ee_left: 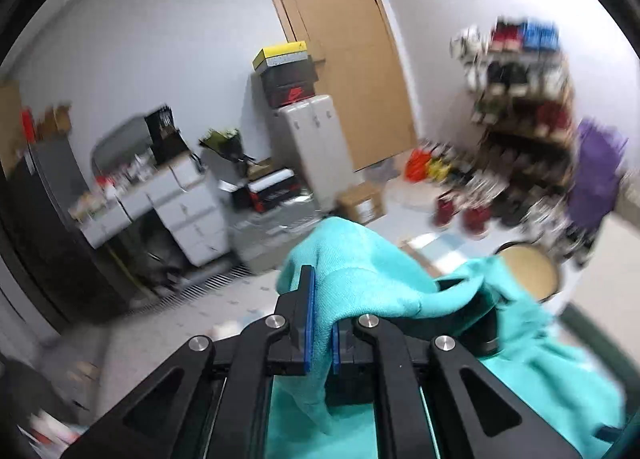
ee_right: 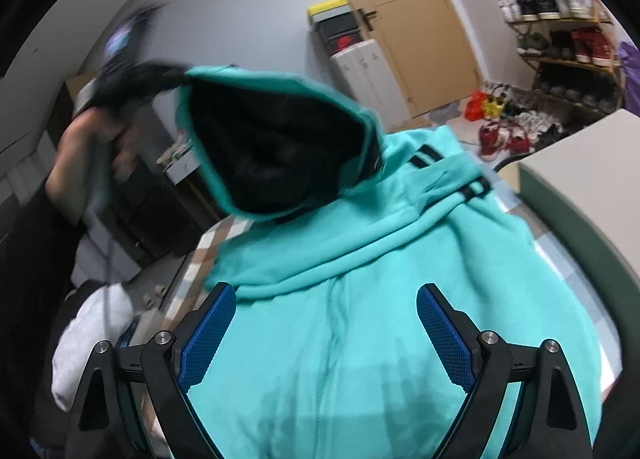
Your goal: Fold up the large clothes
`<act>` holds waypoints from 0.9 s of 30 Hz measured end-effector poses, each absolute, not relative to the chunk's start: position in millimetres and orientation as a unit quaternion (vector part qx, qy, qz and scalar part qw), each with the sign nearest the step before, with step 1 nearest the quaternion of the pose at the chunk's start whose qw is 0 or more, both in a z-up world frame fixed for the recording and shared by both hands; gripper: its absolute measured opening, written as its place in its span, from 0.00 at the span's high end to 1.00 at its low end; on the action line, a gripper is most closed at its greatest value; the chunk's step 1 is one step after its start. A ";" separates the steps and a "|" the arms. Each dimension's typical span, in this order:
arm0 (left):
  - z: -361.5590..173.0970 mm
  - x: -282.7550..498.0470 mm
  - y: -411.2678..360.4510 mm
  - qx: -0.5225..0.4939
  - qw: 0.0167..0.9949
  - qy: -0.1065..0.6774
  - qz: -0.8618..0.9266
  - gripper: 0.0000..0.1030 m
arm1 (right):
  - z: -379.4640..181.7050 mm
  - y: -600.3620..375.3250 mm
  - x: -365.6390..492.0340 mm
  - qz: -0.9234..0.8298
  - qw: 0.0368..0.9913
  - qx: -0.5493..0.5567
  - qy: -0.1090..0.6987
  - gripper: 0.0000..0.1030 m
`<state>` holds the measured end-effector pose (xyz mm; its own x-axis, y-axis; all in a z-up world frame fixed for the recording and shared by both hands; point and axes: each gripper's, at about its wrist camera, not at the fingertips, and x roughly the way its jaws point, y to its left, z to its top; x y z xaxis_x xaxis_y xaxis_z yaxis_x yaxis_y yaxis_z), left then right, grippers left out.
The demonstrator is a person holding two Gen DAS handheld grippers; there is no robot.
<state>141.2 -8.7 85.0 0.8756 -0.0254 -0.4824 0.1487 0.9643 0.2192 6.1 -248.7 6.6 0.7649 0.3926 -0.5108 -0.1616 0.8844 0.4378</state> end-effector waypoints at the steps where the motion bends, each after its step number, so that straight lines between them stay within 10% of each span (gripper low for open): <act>1: 73.7 131.3 -0.6 0.096 0.962 0.250 -0.056 0.98 | 6.1 -252.0 8.0 0.143 0.921 0.191 0.309 0.10; 10: -21.8 79.7 50.7 -0.088 0.955 0.276 -0.065 0.98 | 15.1 -251.7 48.9 0.146 0.914 0.151 0.346 0.03; 22: -26.2 72.1 29.1 -0.105 0.946 0.284 -0.119 0.98 | -29.1 -241.3 217.1 0.268 0.711 0.447 0.473 0.04; 27: -35.3 80.7 30.1 -0.114 0.937 0.301 -0.136 0.98 | -21.0 -215.7 252.0 0.216 0.718 0.429 0.504 0.35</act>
